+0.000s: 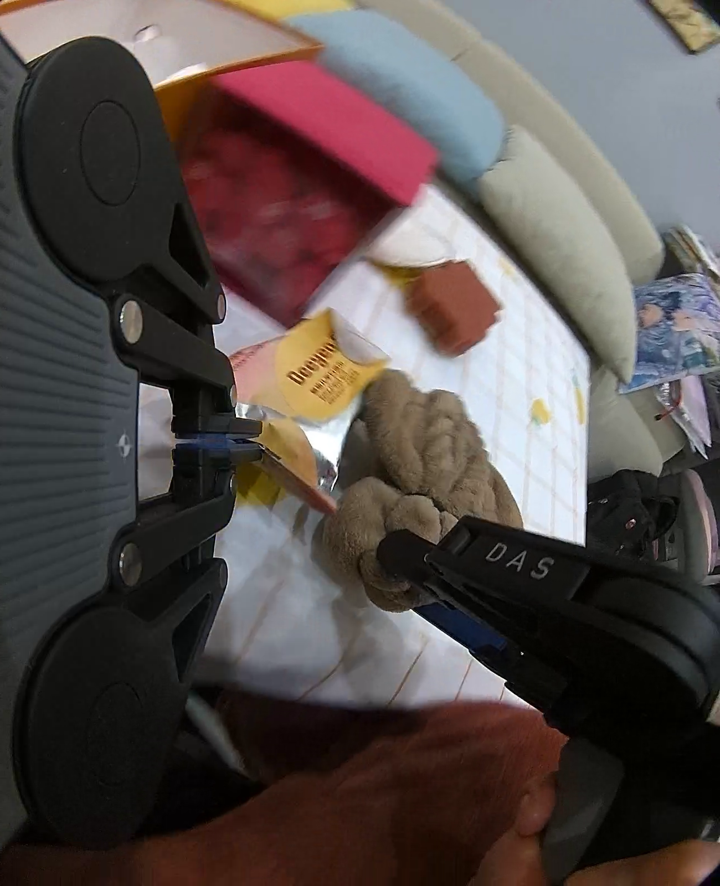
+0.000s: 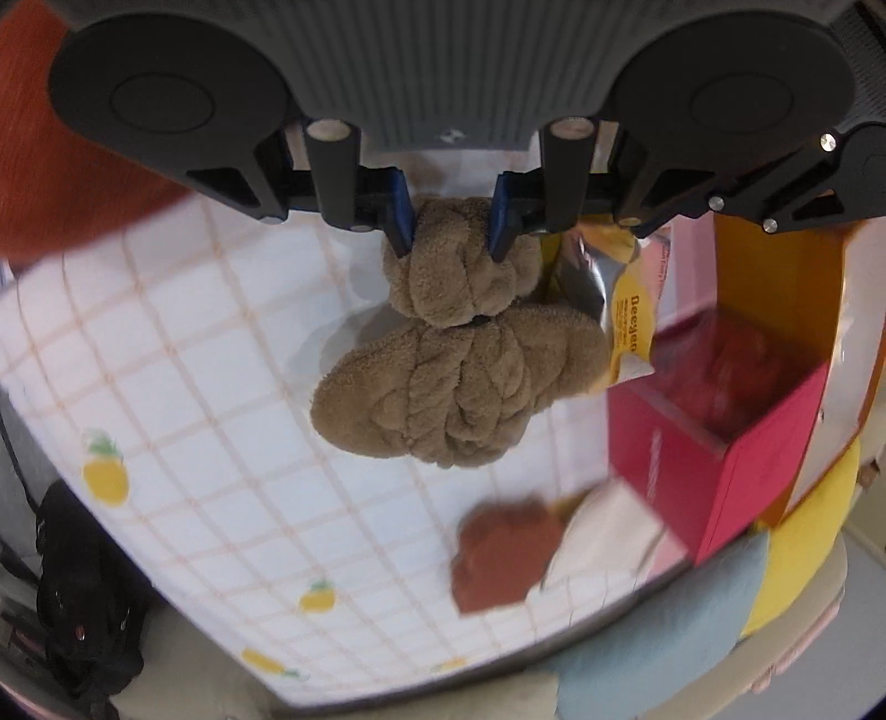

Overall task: Organize soft objects
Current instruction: 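Adjust grips on the Deeyeo pack and brown towel, lifting both from the bed, then carry the Deeyeo pack and brown towel over the white box with both tools, then open both tools to drop the pack and towel into the box, then move both tools toward the white pad and brown sponge on the bed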

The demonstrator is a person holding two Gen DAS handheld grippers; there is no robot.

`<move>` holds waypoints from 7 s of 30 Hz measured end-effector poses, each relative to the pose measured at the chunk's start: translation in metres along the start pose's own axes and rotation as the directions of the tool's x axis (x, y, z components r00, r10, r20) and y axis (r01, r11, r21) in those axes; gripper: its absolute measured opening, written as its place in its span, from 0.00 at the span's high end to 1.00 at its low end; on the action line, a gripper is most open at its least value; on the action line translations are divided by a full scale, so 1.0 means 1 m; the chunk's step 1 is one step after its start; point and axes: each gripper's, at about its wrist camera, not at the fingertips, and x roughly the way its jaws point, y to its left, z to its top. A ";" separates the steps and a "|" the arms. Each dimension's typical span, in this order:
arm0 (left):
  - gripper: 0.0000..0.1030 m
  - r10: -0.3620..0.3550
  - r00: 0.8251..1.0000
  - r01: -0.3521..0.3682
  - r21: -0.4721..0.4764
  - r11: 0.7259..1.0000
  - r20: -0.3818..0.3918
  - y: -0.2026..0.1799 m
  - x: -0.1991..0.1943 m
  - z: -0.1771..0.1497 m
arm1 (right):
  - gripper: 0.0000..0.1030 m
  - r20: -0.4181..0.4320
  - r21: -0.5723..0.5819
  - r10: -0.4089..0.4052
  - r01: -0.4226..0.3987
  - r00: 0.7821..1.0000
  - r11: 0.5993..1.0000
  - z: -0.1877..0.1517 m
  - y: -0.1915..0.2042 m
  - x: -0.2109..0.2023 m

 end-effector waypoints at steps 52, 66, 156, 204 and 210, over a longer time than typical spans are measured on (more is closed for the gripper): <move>0.52 -0.124 0.992 0.071 -0.657 0.751 -0.034 0.073 0.037 -0.013 | 0.70 0.067 -0.177 -0.070 0.081 0.995 0.981 -0.013 0.026 0.021; 0.52 0.013 0.977 0.148 -0.726 0.672 0.212 0.114 -0.085 -0.019 | 0.84 0.337 -0.253 -0.032 0.123 0.941 0.960 -0.021 0.062 -0.059; 0.43 0.368 0.857 -0.432 -0.113 0.895 -0.362 0.269 0.026 -0.069 | 0.51 -0.042 -0.775 0.182 -0.147 0.982 0.615 0.112 0.323 0.103; 0.42 0.144 0.977 -0.003 -0.658 0.753 0.160 0.155 -0.100 -0.017 | 0.47 0.391 -0.392 0.200 -0.034 0.898 0.919 -0.004 0.113 -0.066; 0.42 0.117 0.980 0.002 -0.600 0.800 0.160 0.141 -0.090 0.007 | 0.47 0.415 -0.328 0.148 -0.004 0.898 0.945 -0.001 0.079 -0.061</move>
